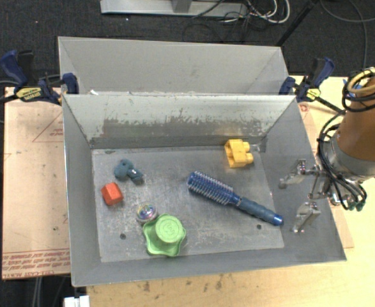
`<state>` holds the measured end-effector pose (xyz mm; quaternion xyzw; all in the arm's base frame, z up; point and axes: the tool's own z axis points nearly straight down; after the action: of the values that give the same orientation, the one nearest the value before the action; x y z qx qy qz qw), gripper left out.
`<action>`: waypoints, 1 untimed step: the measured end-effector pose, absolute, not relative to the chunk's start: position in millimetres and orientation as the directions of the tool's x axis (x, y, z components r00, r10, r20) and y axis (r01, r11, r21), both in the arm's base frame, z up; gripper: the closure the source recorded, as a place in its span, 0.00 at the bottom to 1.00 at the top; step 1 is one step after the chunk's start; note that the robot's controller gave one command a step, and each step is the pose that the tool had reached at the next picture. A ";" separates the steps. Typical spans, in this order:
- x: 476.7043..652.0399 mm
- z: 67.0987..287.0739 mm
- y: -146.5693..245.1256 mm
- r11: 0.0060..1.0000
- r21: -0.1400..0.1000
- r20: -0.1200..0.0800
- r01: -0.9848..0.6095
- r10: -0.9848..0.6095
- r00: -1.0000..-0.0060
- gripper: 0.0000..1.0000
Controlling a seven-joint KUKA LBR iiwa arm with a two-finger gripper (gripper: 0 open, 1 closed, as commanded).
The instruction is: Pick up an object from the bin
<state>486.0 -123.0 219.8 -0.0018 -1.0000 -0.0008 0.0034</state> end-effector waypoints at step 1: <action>519.6 72.1 -70.0 0.992 0.001 -0.005 0.124 0.124 -0.992 0.00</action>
Offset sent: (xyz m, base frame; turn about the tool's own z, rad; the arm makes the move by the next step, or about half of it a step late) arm 0.0304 0.0526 -0.1498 0.1217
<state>519.6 -70.0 72.1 -0.0620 -0.9981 -0.0001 -0.0025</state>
